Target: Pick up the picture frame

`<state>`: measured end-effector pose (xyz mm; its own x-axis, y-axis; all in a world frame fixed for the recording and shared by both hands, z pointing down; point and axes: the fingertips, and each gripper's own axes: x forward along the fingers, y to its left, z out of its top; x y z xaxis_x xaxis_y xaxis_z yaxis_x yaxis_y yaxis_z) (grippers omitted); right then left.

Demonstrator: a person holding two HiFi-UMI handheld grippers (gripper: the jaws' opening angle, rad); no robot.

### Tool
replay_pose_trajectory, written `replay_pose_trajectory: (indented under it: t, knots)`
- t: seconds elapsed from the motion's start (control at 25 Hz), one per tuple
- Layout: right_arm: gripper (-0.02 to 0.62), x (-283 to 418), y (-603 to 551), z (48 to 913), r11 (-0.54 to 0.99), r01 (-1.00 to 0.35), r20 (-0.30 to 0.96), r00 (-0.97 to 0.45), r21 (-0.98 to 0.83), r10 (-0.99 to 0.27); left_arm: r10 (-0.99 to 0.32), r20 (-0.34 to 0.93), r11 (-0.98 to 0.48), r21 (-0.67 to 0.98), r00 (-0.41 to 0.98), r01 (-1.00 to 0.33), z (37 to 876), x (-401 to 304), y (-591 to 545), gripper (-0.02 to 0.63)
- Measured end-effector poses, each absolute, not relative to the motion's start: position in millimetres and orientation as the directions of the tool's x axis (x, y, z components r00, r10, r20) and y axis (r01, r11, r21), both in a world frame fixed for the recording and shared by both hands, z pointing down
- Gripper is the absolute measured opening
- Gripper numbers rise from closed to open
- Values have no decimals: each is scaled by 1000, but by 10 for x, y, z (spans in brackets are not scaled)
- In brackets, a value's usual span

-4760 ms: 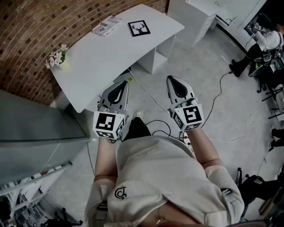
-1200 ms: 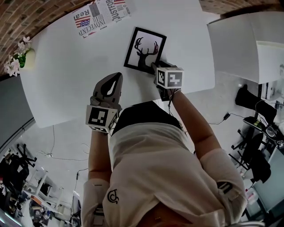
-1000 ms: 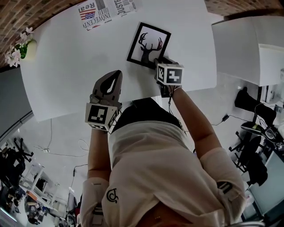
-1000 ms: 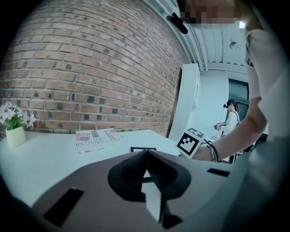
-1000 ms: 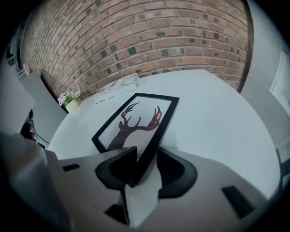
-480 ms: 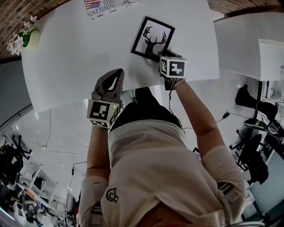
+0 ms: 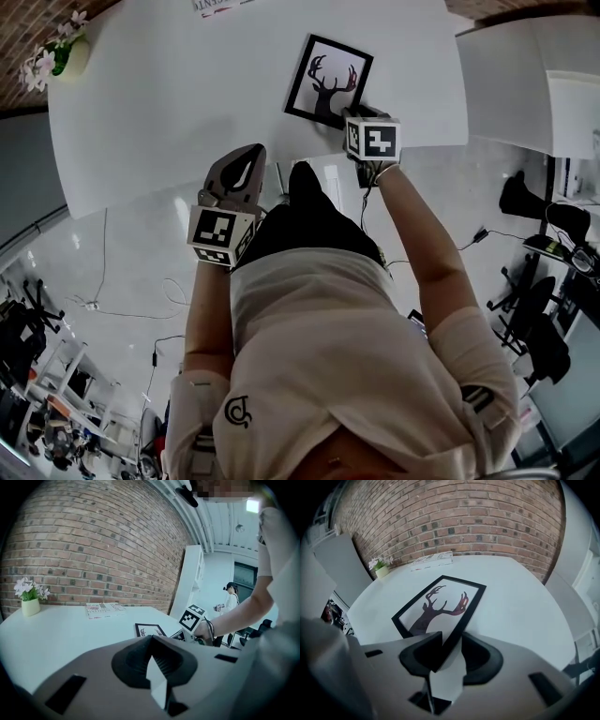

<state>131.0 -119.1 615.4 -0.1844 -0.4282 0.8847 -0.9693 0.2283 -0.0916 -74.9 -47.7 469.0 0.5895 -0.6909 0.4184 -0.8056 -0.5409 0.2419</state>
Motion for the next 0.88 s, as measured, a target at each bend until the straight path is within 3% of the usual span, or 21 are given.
replay_pose_trajectory:
  t: [0.52, 0.88]
  knots:
    - [130, 1375, -836, 6133, 293, -955, 887, -178, -51, -427, -640, 471, -541, 284, 607, -791, 4913, -657, 189, 14]
    - [121, 1554, -709, 6136, 379, -924, 896, -213, -55, -389, -697, 429, -491, 298, 575, -818, 4932, -228, 265, 14]
